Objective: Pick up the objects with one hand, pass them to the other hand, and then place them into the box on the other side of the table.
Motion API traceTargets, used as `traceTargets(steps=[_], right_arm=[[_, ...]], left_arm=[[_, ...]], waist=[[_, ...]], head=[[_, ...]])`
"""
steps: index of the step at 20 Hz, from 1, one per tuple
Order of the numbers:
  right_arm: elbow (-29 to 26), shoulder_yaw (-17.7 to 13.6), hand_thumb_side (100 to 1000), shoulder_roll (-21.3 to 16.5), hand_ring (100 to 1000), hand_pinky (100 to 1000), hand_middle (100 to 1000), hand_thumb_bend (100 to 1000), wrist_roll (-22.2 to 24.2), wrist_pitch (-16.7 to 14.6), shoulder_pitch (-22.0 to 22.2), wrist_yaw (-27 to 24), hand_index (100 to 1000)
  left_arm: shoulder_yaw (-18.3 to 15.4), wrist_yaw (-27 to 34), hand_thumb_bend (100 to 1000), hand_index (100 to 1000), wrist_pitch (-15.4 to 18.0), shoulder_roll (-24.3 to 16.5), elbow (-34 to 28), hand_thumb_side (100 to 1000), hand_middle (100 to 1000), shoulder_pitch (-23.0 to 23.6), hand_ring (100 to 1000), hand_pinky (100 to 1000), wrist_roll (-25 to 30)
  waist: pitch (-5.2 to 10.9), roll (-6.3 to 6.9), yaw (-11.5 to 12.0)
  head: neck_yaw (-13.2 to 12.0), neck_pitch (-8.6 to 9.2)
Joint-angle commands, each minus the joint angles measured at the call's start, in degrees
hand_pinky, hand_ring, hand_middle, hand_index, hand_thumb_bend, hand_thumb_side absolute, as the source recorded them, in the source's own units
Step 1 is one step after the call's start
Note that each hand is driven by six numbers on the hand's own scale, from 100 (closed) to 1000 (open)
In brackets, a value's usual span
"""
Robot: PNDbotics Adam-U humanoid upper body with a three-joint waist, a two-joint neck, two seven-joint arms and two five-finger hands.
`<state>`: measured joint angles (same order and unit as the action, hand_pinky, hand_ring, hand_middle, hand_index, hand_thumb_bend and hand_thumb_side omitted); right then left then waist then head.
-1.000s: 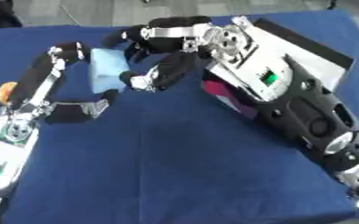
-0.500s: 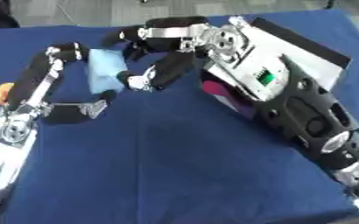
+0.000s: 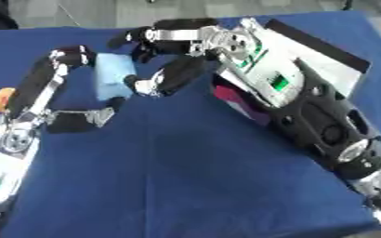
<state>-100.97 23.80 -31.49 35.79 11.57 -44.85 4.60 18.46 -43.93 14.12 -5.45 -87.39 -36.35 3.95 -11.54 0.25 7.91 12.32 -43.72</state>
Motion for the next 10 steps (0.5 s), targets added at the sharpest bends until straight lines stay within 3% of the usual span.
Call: traceTargets(steps=[1, 10], right_arm=[[-0.1, -0.3, 358, -0.3, 902, 915, 1000, 100, -0.1, -0.2, -0.8, 0.7, 984], [0.4, -0.3, 342, -0.1, 902, 915, 1000, 100, 0.9, -0.8, -0.7, 1.7, 984]], left_arm=[[0.0, -0.1, 100, 497, -0.1, 0.0, -1.4, 243, 592, -1.0, 633, 782, -0.3], [-0.1, -0.9, 100, 496, -0.9, 0.2, -1.3, 230, 590, -1.2, 631, 781, -1.0]], waist=[[0.36, -0.67, 0.1], [0.26, -0.71, 0.1]], head=[[0.3, 0.19], [0.3, 0.16]])
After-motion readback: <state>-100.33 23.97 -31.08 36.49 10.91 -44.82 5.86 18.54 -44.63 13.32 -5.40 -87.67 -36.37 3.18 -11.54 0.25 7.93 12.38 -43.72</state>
